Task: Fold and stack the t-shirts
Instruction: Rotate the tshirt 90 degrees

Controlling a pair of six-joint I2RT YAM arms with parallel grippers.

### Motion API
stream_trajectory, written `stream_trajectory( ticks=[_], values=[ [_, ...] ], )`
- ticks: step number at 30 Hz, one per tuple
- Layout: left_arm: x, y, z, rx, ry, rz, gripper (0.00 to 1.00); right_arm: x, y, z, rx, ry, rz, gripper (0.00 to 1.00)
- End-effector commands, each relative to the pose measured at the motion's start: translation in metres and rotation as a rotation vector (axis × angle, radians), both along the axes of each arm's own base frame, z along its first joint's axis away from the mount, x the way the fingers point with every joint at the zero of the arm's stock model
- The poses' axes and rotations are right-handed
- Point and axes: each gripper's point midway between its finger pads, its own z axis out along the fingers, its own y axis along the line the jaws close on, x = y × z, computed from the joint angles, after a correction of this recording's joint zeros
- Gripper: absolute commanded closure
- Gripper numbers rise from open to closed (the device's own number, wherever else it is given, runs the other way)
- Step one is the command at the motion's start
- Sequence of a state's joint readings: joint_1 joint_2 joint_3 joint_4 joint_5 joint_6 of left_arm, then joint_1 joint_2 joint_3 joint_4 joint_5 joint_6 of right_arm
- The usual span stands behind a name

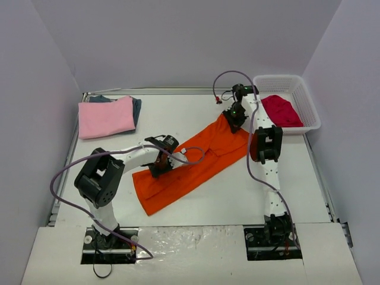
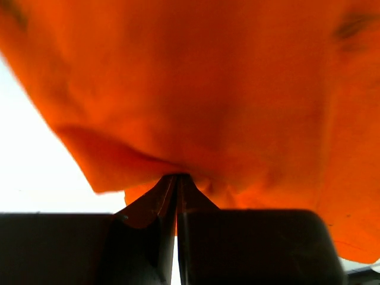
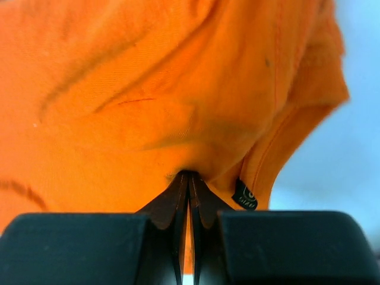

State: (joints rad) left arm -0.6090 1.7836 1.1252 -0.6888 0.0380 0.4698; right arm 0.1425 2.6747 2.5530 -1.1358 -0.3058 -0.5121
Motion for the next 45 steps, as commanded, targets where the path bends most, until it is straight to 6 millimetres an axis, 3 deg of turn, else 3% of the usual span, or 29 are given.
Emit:
stream_trajectory(
  ticks=[1, 6, 13, 17, 24, 28, 33, 38, 41, 42, 43, 45],
  values=[
    [-0.062, -0.033, -0.024, -0.058, 0.226, -0.046, 0.98, 0.052, 0.046, -0.037, 0.002, -0.199, 0.051, 0.98],
    [-0.078, -0.068, -0.018, -0.137, 0.277, -0.102, 0.98, 0.083, 0.084, -0.021, 0.074, -0.346, 0.046, 0.98],
    [-0.117, -0.118, -0.019, -0.249, 0.427, -0.165, 0.98, 0.12, 0.108, -0.005, 0.148, -0.495, 0.0, 0.96],
    [-0.132, -0.136, -0.02, -0.25, 0.488, -0.205, 0.98, 0.126, 0.121, -0.01, 0.173, -0.515, -0.002, 0.95],
    [-0.135, -0.183, 0.003, -0.38, 0.567, -0.2, 0.98, 0.126, 0.141, -0.01, 0.212, -0.532, 0.032, 0.92],
    [-0.144, -0.192, -0.008, -0.373, 0.592, -0.22, 0.98, 0.128, 0.149, -0.004, 0.224, -0.553, 0.055, 0.92],
    [-0.142, -0.196, -0.004, -0.377, 0.585, -0.237, 0.98, 0.131, 0.152, 0.002, 0.205, -0.588, 0.073, 0.93],
    [-0.139, -0.189, 0.024, -0.381, 0.561, -0.285, 0.98, 0.142, 0.151, 0.034, 0.189, -0.669, 0.075, 0.95],
    [-0.142, -0.18, 0.064, -0.43, 0.604, -0.377, 0.98, 0.151, 0.152, 0.07, 0.172, -0.758, 0.059, 0.95],
    [-0.137, -0.181, 0.076, -0.464, 0.59, -0.399, 0.98, 0.153, 0.15, 0.079, 0.167, -0.777, 0.047, 0.95],
    [-0.132, -0.18, 0.096, -0.514, 0.55, -0.409, 0.98, 0.157, 0.148, 0.103, 0.169, -0.827, 0.027, 0.95],
    [-0.111, -0.175, 0.117, -0.568, 0.469, -0.386, 0.98, 0.155, 0.146, 0.117, 0.166, -0.845, 0.015, 0.96]
  ],
)
